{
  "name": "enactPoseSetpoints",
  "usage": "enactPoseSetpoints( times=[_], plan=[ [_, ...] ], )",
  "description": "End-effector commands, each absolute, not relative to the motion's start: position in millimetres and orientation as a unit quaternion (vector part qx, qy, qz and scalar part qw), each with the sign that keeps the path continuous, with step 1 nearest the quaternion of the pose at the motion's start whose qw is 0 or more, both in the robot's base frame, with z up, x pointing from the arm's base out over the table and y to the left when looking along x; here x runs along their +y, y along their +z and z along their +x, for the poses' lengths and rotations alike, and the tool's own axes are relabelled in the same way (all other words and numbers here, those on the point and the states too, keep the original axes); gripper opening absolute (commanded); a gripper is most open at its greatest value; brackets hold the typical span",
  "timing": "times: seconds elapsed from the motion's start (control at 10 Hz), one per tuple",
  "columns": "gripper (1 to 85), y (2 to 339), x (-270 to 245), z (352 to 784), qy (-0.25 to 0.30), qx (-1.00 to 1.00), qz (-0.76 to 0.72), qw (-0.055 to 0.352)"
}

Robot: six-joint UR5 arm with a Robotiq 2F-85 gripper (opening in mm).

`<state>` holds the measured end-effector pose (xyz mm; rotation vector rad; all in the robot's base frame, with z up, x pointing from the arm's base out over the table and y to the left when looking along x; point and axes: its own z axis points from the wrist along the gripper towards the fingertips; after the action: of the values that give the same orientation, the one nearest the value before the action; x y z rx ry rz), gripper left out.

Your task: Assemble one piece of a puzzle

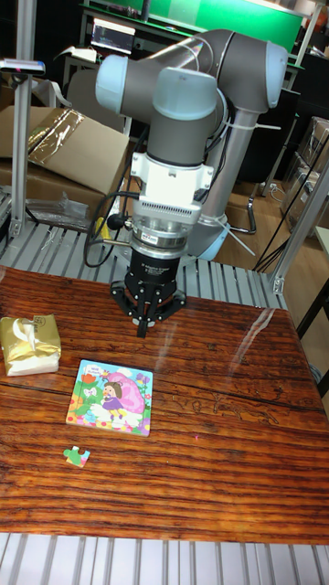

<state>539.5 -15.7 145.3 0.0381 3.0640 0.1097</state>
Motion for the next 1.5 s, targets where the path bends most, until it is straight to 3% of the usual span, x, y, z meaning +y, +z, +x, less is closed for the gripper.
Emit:
enactPoseSetpoints(
  times=[0.0, 0.4, 1.0, 1.4],
  plan=[
    [1.3, 137.1, -11.8, 541.9, 0.049, 0.998, 0.009, 0.045],
    [1.3, 127.9, -12.3, 545.7, 0.058, 0.996, 0.006, 0.066],
    [1.3, 128.1, -19.2, 544.5, 0.048, 0.997, -0.001, 0.064],
    [1.3, 126.5, -21.9, 530.7, 0.044, 0.998, 0.023, 0.037]
  ],
)
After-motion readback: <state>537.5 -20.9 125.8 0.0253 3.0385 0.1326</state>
